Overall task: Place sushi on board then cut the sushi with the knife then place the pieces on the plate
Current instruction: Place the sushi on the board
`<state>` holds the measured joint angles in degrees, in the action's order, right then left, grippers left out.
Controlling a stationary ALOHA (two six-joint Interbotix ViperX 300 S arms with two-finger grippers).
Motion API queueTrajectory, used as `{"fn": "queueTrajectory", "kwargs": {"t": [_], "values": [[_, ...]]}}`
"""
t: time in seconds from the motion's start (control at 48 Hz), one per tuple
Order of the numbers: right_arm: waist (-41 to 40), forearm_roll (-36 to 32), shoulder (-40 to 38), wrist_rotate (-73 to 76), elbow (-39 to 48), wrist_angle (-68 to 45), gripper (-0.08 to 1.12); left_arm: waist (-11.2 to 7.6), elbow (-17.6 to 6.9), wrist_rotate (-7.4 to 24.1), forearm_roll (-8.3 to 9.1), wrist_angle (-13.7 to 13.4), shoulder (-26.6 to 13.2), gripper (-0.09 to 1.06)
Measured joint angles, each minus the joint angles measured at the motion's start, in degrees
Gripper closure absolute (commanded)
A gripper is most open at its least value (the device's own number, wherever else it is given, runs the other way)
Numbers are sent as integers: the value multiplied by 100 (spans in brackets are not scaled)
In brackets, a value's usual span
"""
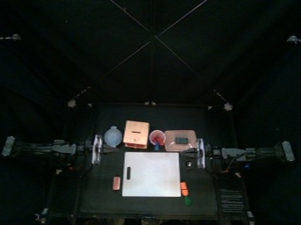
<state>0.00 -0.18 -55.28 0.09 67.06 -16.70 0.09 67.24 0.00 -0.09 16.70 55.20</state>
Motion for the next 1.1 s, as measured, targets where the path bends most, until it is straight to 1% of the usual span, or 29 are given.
{"fn": "queueTrajectory", "kwargs": {"t": [0.083,0.188,0.271,0.438,0.542,0.646,0.708,0.812,0.979,1.0,1.104], "values": [[-26,62,44,44,35,35,96,18,18,9,-9,44,-141,100],[-193,246,202,123,35,229,96,18,18,35,9,149,-510,99],[-413,387,369,123,26,475,96,18,26,35,62,264,-791,99],[-958,483,703,123,-220,1380,95,79,18,35,149,492,-1266,99],[-1345,448,905,105,-422,2127,95,132,18,35,149,606,-1494,99],[-1705,325,1090,62,-624,2848,89,220,9,35,149,668,-1652,99],[-1863,193,1204,35,-712,3217,83,281,9,26,149,686,-1749,99],[-2021,-88,1389,53,-782,3691,66,325,9,35,149,686,-1890,99],[-2074,-413,1705,35,-826,3973,31,325,9,35,149,729,-2127,99],[-2074,-431,1749,26,-826,3973,25,334,9,35,149,729,-2153,99],[-2083,-598,1978,18,-844,3981,6,343,9,35,149,729,-2285,99]]}}
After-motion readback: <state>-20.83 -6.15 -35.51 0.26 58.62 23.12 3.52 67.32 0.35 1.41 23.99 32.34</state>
